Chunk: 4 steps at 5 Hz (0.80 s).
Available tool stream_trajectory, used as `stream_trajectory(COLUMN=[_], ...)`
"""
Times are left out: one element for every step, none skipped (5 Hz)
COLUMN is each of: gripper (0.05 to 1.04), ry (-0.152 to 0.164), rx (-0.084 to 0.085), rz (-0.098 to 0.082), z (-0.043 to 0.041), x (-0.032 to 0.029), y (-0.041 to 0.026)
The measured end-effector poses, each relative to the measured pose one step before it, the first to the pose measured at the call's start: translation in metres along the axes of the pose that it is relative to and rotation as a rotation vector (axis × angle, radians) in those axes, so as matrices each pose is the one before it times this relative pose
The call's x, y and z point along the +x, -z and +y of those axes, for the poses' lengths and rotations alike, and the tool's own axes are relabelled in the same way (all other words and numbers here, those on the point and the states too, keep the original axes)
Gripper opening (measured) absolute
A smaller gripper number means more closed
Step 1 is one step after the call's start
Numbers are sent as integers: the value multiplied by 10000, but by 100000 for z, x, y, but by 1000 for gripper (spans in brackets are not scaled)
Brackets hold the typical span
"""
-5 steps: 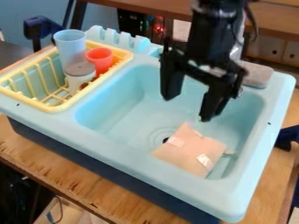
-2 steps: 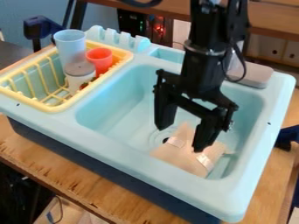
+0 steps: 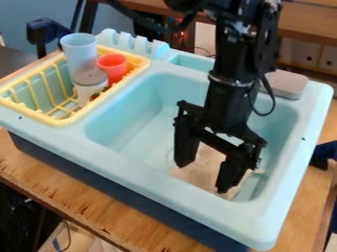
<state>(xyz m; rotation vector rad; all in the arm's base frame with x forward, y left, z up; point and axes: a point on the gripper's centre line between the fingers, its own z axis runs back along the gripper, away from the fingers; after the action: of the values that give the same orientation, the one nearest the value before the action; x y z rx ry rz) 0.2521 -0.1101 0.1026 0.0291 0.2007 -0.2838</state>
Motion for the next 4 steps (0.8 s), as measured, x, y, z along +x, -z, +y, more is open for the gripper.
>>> stream_trajectory(gripper=[1000, 1000, 1000, 1001], ry=[113, 57, -66, 89], rx=[-82, -70, -147, -722], rz=[70, 267, -82, -513], z=[-132, -43, -146, 402], x=[36, 231, 328, 685], y=[629, 1146, 208, 141])
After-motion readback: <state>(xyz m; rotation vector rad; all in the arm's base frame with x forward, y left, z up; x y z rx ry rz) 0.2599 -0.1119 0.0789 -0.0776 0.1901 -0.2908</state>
